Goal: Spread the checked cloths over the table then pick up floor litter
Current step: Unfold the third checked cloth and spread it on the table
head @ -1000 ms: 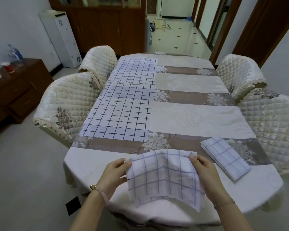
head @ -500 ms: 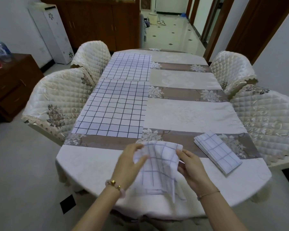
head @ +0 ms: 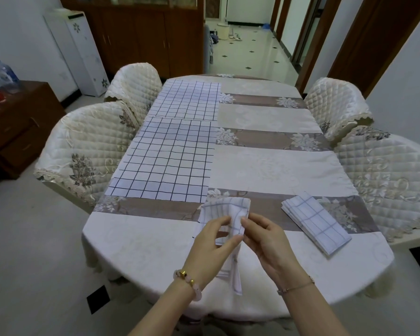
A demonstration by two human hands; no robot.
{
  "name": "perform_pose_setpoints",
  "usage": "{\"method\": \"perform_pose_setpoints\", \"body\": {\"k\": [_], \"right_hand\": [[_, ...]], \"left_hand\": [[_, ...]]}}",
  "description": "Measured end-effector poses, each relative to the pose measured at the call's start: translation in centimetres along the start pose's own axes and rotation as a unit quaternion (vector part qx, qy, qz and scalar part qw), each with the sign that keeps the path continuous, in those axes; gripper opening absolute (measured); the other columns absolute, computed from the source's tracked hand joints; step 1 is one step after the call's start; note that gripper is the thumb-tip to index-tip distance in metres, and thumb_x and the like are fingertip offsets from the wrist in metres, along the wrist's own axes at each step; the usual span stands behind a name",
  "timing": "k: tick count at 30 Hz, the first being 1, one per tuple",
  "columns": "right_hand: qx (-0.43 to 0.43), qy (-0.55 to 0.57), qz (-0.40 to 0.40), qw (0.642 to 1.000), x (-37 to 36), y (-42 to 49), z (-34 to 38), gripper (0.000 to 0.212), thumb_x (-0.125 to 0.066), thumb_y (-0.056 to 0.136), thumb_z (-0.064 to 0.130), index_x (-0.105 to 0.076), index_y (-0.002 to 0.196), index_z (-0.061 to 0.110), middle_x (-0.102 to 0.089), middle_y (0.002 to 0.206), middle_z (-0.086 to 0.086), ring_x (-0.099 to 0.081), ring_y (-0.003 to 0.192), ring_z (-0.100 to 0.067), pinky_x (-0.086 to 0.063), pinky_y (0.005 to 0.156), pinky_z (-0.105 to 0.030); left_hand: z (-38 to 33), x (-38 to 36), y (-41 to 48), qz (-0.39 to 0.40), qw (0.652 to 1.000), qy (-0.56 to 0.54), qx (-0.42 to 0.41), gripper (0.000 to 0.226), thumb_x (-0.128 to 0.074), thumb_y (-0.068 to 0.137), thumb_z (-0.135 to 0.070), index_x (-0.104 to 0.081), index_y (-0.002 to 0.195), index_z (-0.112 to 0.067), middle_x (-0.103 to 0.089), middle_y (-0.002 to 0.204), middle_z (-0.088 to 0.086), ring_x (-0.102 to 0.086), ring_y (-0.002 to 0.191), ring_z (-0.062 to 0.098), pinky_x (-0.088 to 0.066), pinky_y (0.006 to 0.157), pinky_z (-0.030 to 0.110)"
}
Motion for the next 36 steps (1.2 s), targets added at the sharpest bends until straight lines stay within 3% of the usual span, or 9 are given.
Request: {"method": "perform_pose_setpoints", "body": {"k": [3, 6, 11, 14, 16, 20, 26, 32, 36], "right_hand": [[-0.004, 0.009, 0.007, 1.000, -0.6, -0.3, 0.2, 0.023, -0.063, 0.086, 0.009, -0.066, 0.103, -0.005, -0.069, 0.105, -0.025, -0.070, 0.093, -0.027, -0.059, 0.080, -0.028], [0.003, -0.004, 0.010, 1.000, -0.7, -0.3, 0.8, 0.026, -0.063, 0.086, 0.012, -0.064, 0.104, -0.007, -0.072, 0.101, -0.022, -0.070, 0.095, -0.029, -0.058, 0.084, -0.032], [0.024, -0.033, -0.024, 0.999, 0.7, -0.2, 2.4, 0.013, -0.061, 0.088, 0.013, -0.070, 0.096, 0.007, -0.074, 0.087, -0.007, -0.067, 0.078, -0.016, -0.056, 0.063, -0.022], [0.057, -0.140, -0.046, 0.988, 2.8, 0.0, 4.1, 0.011, -0.060, 0.089, 0.016, -0.071, 0.090, 0.015, -0.072, 0.085, 0.001, -0.064, 0.079, -0.013, -0.051, 0.064, -0.023], [0.122, -0.282, -0.063, 0.950, 4.1, 0.0, 6.1, 0.011, -0.059, 0.090, 0.017, -0.069, 0.086, 0.017, -0.068, 0.084, 0.005, -0.061, 0.080, -0.006, -0.046, 0.068, -0.016], [0.204, -0.412, -0.036, 0.887, 4.3, -0.7, 8.7, 0.020, -0.056, 0.091, 0.015, -0.062, 0.076, 0.026, -0.065, 0.084, 0.019, -0.057, 0.079, 0.005, -0.041, 0.068, -0.003], [0.191, -0.419, 0.003, 0.888, 3.5, 0.3, 9.8, 0.017, -0.059, 0.089, 0.017, -0.068, 0.078, 0.024, -0.071, 0.078, 0.012, -0.061, 0.073, 0.003, -0.045, 0.069, -0.011], [0.149, -0.383, 0.053, 0.910, 3.1, 2.1, 10.1, 0.017, -0.060, 0.089, 0.013, -0.067, 0.074, 0.014, -0.064, 0.061, 0.014, -0.054, 0.059, 0.005, -0.041, 0.059, -0.007], [0.120, -0.485, 0.025, 0.866, 5.0, 5.0, 7.1, 0.021, -0.059, 0.090, 0.017, -0.064, 0.070, 0.020, -0.060, 0.063, 0.009, -0.051, 0.059, 0.004, -0.039, 0.059, -0.011]], "left_hand": [[-1.0, 0.1, 0.4, -0.017, 1.000, 0.004, -0.019, 0.026, -0.062, 0.086, -0.028, -0.060, 0.112, -0.029, -0.063, 0.110, -0.015, -0.060, 0.102, 0.000, -0.052, 0.078, 0.014], [-1.4, 0.3, 0.6, -0.022, 0.999, 0.023, -0.023, 0.019, -0.059, 0.088, -0.027, -0.065, 0.106, -0.028, -0.067, 0.102, -0.015, -0.063, 0.093, 0.001, -0.050, 0.073, 0.010], [-0.8, 2.2, 0.8, -0.037, 0.988, 0.140, -0.050, 0.014, -0.056, 0.089, -0.016, -0.068, 0.092, -0.021, -0.070, 0.086, -0.008, -0.059, 0.069, -0.001, -0.042, 0.060, 0.005], [0.3, 5.7, 1.0, -0.059, 0.988, 0.141, -0.029, 0.024, -0.061, 0.084, -0.008, -0.064, 0.075, -0.030, -0.066, 0.069, -0.011, -0.057, 0.066, -0.005, -0.040, 0.057, 0.005], [0.4, 8.7, 1.3, -0.077, 0.986, 0.143, -0.027, 0.022, -0.065, 0.083, -0.011, -0.064, 0.069, -0.028, -0.067, 0.075, -0.013, -0.055, 0.063, -0.001, -0.039, 0.055, 0.009], [-1.0, 13.2, 2.0, -0.090, 0.992, 0.076, -0.037, 0.014, -0.068, 0.083, -0.017, -0.065, 0.069, -0.020, -0.067, 0.067, -0.010, -0.058, 0.060, 0.003, -0.048, 0.064, 0.015], [-2.8, 14.4, 3.6, -0.108, 0.993, -0.027, -0.035, 0.022, -0.054, 0.092, -0.012, -0.060, 0.072, -0.017, -0.060, 0.066, -0.007, -0.057, 0.067, 0.010, -0.052, 0.075, 0.030], [-2.1, 14.3, 6.5, -0.184, 0.983, -0.009, -0.026, 0.019, -0.054, 0.091, -0.020, -0.054, 0.073, -0.021, -0.044, 0.062, -0.003, -0.035, 0.052, 0.003, -0.030, 0.049, 0.018], [3.6, 12.0, 8.6, -0.130, 0.989, -0.004, 0.063, 0.018, -0.056, 0.090, -0.017, -0.056, 0.072, -0.016, -0.048, 0.061, 0.000, -0.038, 0.056, 0.014, -0.032, 0.050, 0.024]]}}
Point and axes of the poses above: each hand's wrist, its own y-axis towards the middle knuckle, its own x-axis out of the back of the hand, z = x × y, the point moved 9 cm from there along y, towards the middle knuckle
